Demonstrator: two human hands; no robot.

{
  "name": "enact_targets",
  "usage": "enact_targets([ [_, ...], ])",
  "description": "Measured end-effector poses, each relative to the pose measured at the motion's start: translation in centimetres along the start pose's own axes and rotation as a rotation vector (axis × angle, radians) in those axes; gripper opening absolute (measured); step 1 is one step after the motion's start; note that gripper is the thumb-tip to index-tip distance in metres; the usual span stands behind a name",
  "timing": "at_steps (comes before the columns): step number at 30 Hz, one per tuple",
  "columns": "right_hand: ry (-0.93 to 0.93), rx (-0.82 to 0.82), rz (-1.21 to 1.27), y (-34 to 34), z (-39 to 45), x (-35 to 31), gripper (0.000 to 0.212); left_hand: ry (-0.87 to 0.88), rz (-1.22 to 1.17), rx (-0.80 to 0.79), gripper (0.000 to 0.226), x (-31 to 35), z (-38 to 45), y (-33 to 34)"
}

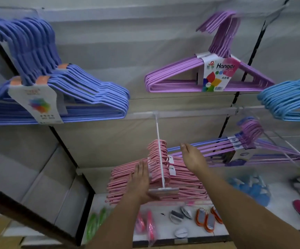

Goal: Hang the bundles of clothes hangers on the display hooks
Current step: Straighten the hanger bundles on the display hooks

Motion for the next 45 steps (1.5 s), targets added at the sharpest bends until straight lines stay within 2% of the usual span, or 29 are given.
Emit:
enact_targets([
  [3,0.034,-0.057,0.1,2.2,1.6,0.1,0.045,-0.018,-0.013,0.038,0.113,-0.1,1.9,1.8],
  [8,0.117,-0.118,0.3,5.6,3.9,-0.4,0.046,-0.026,-0.149,0.054,0.14,-0.6,4.1,2.6],
  [15,0.179,-0.178,0.469,8.9,5.4,-1.7,0.045,0.098,-0.121,0.003,0.139,-0.1,5.7,3.5],
  [18,0.172,-0.166,0.512,9.8,5.6,-1.8,0.036,0.149,-0.104,-0.037,0.133,0.1,5.6,3.7],
  [24,0.098,-0.094,0.426,9.6,5.0,-1.7,0.02,0.146,-0.11,-0.101,0.117,0.4,5.7,3.0],
  [29,0.067,-0.12,0.353,9.7,4.9,-1.8,0.021,0.177,-0.11,-0.034,0.101,0.1,6.4,2.8],
  [35,0.038,-0.133,0.333,9.9,4.6,-1.4,0.027,0.136,-0.229,0.038,0.111,0.5,5.8,3.3],
  [41,0.062,-0.136,0.279,8.9,4.2,-1.4,0.05,0.129,-0.195,0.089,0.11,0.4,5.3,3.3],
  [45,0.027,-0.094,0.227,8.5,2.9,-0.2,0.053,0.114,-0.193,0.155,0.109,0.4,4.4,3.0],
])
Point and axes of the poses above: each hand's wrist, its own z-axis towards the middle knuckle, its own y-axis out of the palm, x = y × z, the point moved 7 cm from there along z, towards the middle knuckle, and after that the axes turned 12 degrees about x, right-handed, at the moved point
